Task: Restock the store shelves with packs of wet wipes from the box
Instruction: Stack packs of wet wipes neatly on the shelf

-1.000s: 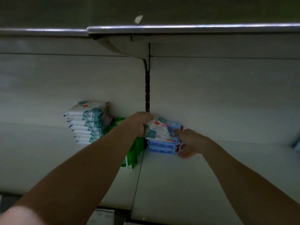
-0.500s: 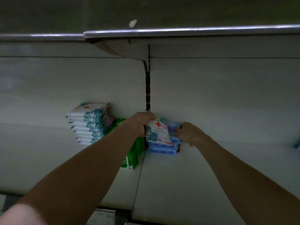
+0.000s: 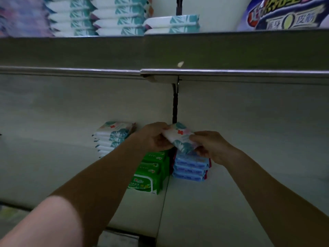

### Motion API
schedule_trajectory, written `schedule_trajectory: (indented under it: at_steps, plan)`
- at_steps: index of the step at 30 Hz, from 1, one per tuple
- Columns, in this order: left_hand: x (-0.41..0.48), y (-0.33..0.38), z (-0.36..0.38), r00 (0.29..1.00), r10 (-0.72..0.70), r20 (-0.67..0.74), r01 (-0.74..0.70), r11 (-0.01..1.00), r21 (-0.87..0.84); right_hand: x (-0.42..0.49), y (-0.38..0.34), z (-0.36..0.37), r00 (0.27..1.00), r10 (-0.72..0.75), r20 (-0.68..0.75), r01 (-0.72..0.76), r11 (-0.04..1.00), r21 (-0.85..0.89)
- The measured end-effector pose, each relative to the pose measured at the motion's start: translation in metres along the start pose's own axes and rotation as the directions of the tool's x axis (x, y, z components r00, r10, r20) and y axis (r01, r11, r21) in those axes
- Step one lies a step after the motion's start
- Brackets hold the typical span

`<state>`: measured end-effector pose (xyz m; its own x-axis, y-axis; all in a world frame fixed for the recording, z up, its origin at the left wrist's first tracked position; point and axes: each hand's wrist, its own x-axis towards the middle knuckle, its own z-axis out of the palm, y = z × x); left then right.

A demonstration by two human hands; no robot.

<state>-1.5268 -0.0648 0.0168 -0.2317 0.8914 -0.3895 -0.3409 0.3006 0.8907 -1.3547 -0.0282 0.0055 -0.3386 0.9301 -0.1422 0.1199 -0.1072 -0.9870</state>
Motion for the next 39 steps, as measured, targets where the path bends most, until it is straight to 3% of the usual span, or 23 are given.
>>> schedule_trajectory:
  at_steps: [3,9,13,20,35,39]
  plan:
    - [-0.009,0.010,-0.011,0.998,0.055,-0.010,-0.055,0.998,-0.017,0.006,-0.010,0.008,0.998,-0.027,-0.052,0.030,0.998,0.052]
    - [-0.026,0.040,-0.051,0.990,0.116,-0.078,-0.117,0.993,-0.010,-0.001,-0.038,0.049,0.987,0.007,0.160,-0.022,0.996,0.090]
    - [-0.035,0.054,-0.081,0.968,0.156,-0.198,-0.133,0.984,0.122,0.000,-0.048,0.084,0.992,-0.047,0.116,0.044,0.999,0.026]
    - [-0.044,0.068,-0.135,0.905,0.223,-0.362,-0.114,0.948,0.298,0.001,-0.062,0.141,0.978,-0.087,0.188,0.101,0.992,-0.070]
    - [0.004,0.082,-0.183,0.862,0.329,-0.387,-0.099,0.856,0.508,0.037,-0.063,0.203,0.983,-0.070,0.171,0.105,0.972,-0.208]
    - [0.012,0.081,-0.195,0.874,0.318,-0.368,-0.077,0.838,0.540,0.048,-0.060,0.208,0.976,-0.125,0.179,0.180,0.923,-0.339]
